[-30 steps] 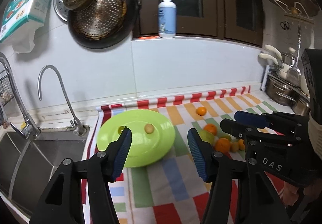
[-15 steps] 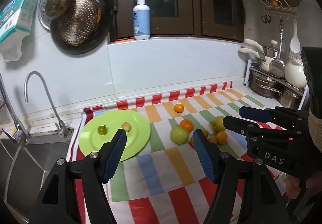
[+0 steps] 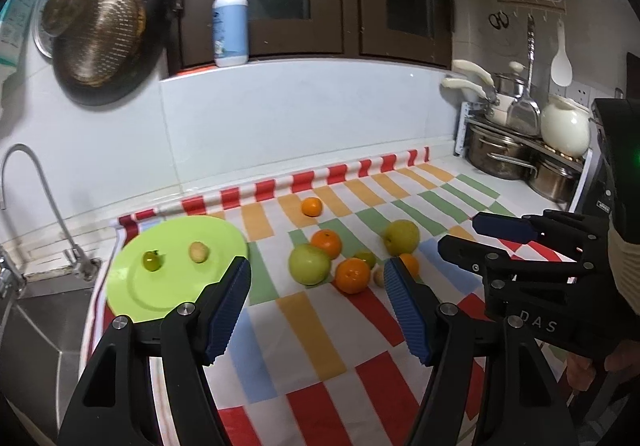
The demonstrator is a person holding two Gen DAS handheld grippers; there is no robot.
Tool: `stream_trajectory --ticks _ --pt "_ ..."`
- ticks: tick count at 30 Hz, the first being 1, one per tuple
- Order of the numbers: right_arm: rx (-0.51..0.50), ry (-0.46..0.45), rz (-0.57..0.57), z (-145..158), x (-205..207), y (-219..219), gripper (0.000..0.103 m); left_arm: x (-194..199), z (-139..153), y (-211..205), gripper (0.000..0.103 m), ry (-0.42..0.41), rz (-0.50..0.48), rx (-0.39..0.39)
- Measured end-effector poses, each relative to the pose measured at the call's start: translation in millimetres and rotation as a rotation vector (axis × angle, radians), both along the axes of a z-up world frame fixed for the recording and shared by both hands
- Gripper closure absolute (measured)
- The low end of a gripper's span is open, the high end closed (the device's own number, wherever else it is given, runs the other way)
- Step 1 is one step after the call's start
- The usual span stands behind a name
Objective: Organize fruits
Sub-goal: 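Move both open tools back toward the fruit cluster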
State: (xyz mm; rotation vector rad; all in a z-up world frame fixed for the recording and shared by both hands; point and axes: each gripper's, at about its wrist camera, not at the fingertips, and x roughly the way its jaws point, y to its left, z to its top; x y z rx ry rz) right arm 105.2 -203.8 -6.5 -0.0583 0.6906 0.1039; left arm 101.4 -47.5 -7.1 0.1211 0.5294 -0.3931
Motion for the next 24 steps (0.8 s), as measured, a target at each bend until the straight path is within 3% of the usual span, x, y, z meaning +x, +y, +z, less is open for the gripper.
stream_trajectory --ticks 18,24 --pt "0.027 0.132 -0.014 -54 38 -31 0.058 50 -53 -41 0.035 0.096 -0.117 0.078" --pt "0.021 0.175 0.003 -71 53 -34 0.058 72 -71 -52 0.047 0.159 -0.158 0.079"
